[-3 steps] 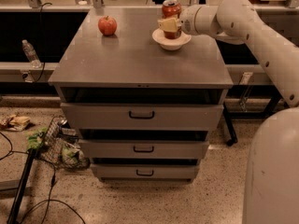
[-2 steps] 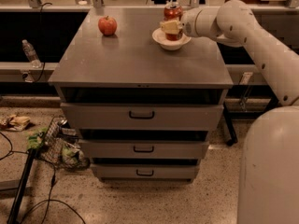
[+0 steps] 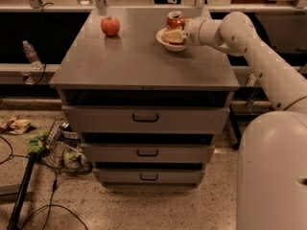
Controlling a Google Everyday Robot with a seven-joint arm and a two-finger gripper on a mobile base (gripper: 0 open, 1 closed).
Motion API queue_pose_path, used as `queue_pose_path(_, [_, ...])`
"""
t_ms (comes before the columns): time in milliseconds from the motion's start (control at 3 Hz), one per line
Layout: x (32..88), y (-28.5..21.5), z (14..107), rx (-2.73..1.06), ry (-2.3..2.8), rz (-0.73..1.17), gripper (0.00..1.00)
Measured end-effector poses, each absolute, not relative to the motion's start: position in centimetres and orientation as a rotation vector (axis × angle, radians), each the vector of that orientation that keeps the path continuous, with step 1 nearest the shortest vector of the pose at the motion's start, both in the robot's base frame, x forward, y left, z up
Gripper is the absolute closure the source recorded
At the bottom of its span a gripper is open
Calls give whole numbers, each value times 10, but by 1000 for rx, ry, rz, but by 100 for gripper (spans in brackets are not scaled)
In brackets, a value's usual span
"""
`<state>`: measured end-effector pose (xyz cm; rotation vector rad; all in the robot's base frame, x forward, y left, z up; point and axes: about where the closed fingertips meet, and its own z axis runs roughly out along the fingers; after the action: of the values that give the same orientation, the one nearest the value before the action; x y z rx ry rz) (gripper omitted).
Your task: Place coke can into paper bowl
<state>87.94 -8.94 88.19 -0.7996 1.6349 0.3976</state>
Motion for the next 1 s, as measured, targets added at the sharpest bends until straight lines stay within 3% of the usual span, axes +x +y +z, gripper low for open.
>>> queue_pose_path(333, [886, -86, 869, -824, 1626, 407, 31])
queue_pose_path(667, [887, -85, 870, -820, 1628, 411, 8])
queue_pose_path(1000, [880, -86, 883, -793, 1642, 423, 0])
